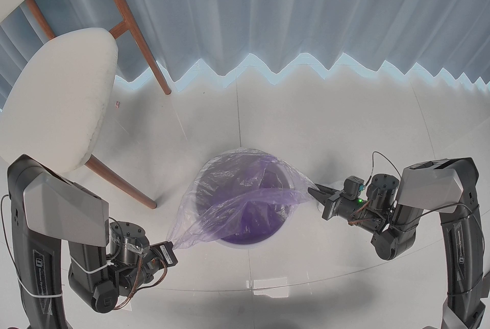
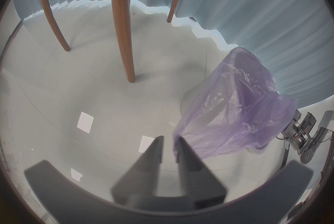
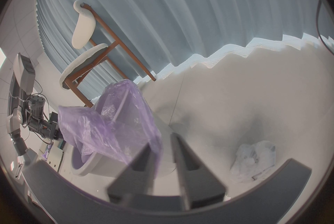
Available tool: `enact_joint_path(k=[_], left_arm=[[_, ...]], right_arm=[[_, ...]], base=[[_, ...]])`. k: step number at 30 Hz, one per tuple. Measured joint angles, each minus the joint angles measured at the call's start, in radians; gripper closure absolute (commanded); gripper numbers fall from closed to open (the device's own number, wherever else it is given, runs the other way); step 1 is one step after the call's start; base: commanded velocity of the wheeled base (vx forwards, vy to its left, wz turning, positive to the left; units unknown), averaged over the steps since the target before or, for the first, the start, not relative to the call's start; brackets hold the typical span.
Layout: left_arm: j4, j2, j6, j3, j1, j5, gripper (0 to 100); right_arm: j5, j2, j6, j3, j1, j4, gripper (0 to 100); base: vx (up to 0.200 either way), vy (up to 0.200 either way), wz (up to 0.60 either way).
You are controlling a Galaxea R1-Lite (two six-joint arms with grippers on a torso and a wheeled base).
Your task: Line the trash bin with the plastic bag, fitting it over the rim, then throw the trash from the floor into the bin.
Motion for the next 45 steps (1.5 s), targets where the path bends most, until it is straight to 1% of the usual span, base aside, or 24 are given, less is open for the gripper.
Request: enact_joint_path(k=[3, 5, 10, 13, 15, 20, 21, 23, 24, 25, 27, 29, 32, 35, 37, 40, 41, 43, 45], left_arm=[[0.000, -0.014, -0.008, 0.009, -0.001, 0.002, 0], [0.000, -0.031, -0.035, 0.013, -0.002, 0.008, 0], [0.001, -0.107, -0.111, 0.028, -0.004, 0.044, 0], [0.001, -0.171, -0.142, 0.049, -0.003, 0.057, 0], [0.001, -0.233, -0.153, 0.073, -0.004, 0.063, 0], [0.009, -0.416, -0.164, 0.129, -0.017, 0.073, 0], [0.014, -0.483, -0.164, 0.143, -0.022, 0.079, 0], [0.023, -0.557, -0.163, 0.156, -0.029, 0.087, 0], [0.034, -0.626, -0.157, 0.166, -0.037, 0.095, 0], [0.040, -0.647, -0.154, 0.168, -0.040, 0.097, 0], [0.069, -0.732, -0.135, 0.178, -0.053, 0.110, 0], [0.109, -0.825, -0.090, 0.187, -0.067, 0.132, 0], [0.129, -0.915, -0.004, 0.190, -0.068, 0.150, 0], [0.139, -0.990, 0.062, 0.191, -0.036, 0.141, 0], [0.143, -1.030, 0.113, 0.191, 0.015, 0.104, 0], [0.147, -1.081, 0.201, 0.191, 0.117, 0.040, 0], [0.150, -1.100, 0.234, 0.191, 0.161, 0.016, 0], [0.157, -1.132, 0.272, 0.191, 0.223, -0.016, 0], [0.178, -1.176, 0.303, 0.191, 0.282, -0.041, 0]], right_arm=[[-0.001, -0.006, 0.010, 0.002, -0.002, 0.000, 0], [-0.002, -0.020, 0.035, 0.009, -0.003, 0.000, 0], [-0.004, -0.096, 0.166, 0.081, -0.004, 0.000, 0], [-0.005, -0.151, 0.218, 0.142, -0.009, 0.000, 0], [-0.005, -0.192, 0.245, 0.191, -0.014, 0.000, 0], [-0.006, -0.287, 0.278, 0.323, -0.017, 0.000, 0], [-0.013, -0.315, 0.284, 0.367, -0.016, 0.000, 0], [-0.027, -0.343, 0.292, 0.413, -0.011, 0.000, 0], [-0.045, -0.366, 0.299, 0.449, -0.004, 0.000, 0], [-0.051, -0.372, 0.301, 0.460, -0.002, 0.000, 0], [-0.088, -0.398, 0.318, 0.507, 0.011, 0.000, 0], [-0.151, -0.424, 0.339, 0.555, 0.039, 0.000, 0], [-0.201, -0.447, 0.352, 0.586, 0.076, 0.000, 0], [-0.227, -0.468, 0.358, 0.592, 0.110, 0.000, 0], [-0.234, -0.482, 0.364, 0.587, 0.130, 0.000, 0], [-0.246, -0.501, 0.388, 0.578, 0.170, 0.000, 0], [-0.261, -0.507, 0.406, 0.574, 0.190, 0.000, 0], [-0.301, -0.512, 0.435, 0.567, 0.232, 0.000, 0], [-0.361, -0.510, 0.468, 0.549, 0.291, 0.001, 0]], base=[[0.000, 0.000, 0.00], [0.000, 0.000, 0.00], [0.000, 0.000, 0.00], [0.000, 0.000, 0.00], [0.000, 0.000, 0.00], [0.000, 0.000, 0.00], [0.000, 0.000, 0.00], [0.000, 0.000, 0.00], [0.000, 0.000, 0.00], [0.000, 0.000, 0.00], [0.000, 0.000, 0.00], [0.000, 0.000, 0.00], [0.000, 0.000, 0.00], [0.000, 0.000, 0.00], [0.000, 0.000, 0.00], [0.000, 0.000, 0.00], [0.000, 0.000, 0.00], [0.000, 0.000, 0.00], [0.000, 0.000, 0.00]])
